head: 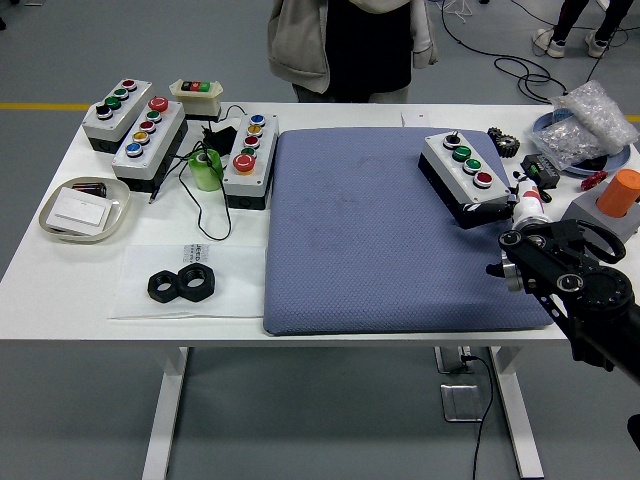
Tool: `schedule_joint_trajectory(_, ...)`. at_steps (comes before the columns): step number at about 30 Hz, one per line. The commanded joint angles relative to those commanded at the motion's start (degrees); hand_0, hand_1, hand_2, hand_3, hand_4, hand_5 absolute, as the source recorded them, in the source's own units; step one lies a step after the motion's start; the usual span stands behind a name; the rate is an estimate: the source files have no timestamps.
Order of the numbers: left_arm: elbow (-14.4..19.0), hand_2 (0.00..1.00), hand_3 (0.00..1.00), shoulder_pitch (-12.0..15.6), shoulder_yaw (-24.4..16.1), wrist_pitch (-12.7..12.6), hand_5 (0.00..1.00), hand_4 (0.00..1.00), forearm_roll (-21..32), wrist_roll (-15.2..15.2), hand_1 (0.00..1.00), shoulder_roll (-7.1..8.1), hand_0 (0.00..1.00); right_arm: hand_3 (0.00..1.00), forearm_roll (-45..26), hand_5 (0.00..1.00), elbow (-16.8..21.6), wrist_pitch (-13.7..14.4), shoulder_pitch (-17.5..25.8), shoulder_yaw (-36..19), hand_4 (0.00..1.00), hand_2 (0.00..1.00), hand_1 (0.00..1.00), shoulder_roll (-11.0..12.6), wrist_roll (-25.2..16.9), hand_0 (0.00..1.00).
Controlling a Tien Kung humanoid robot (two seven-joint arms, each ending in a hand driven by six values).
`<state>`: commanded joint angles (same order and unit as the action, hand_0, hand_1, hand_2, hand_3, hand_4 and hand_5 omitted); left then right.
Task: Pick up the button,place it on the desk,press the button,press the button
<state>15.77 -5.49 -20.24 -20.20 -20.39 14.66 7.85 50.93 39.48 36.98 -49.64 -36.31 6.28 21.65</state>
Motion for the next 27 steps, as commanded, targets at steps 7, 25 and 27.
schedule_joint_trajectory(7, 0.04, 0.857, 0.772, -0.03, 0.29, -0.03, 0.998, 0.549, 0.40, -0.13, 0.784, 0.02, 0.747, 0.751, 0.06, 0.002, 0.32, 0.00, -0.51, 0.85, 0.813, 0.557, 0.572, 0.31, -0.19, 0.801)
schedule_joint_trajectory(25, -0.04, 0.859, 0.772, -0.34, 1.05, -0.07, 0.998, 0.548, 1.69, -0.57, 0.784, 0.15, 0.747, 0.561, 5.93, 0.002, 5.22, 0.00, 0.01, 6.73, 0.664, 0.451, 0.402, 4.88, -2.29, 0.590)
schedule_joint_trajectory(27, -0.06, 0.859, 0.772, -0.34, 1.02, -0.05, 0.998, 0.548, 1.67, -0.56, 0.784, 0.15, 0.747, 0.561, 5.91, 0.002, 6.03, 0.00, 0.24, 7.22, 0.664, 0.451, 0.402, 5.60, -3.68, 0.590)
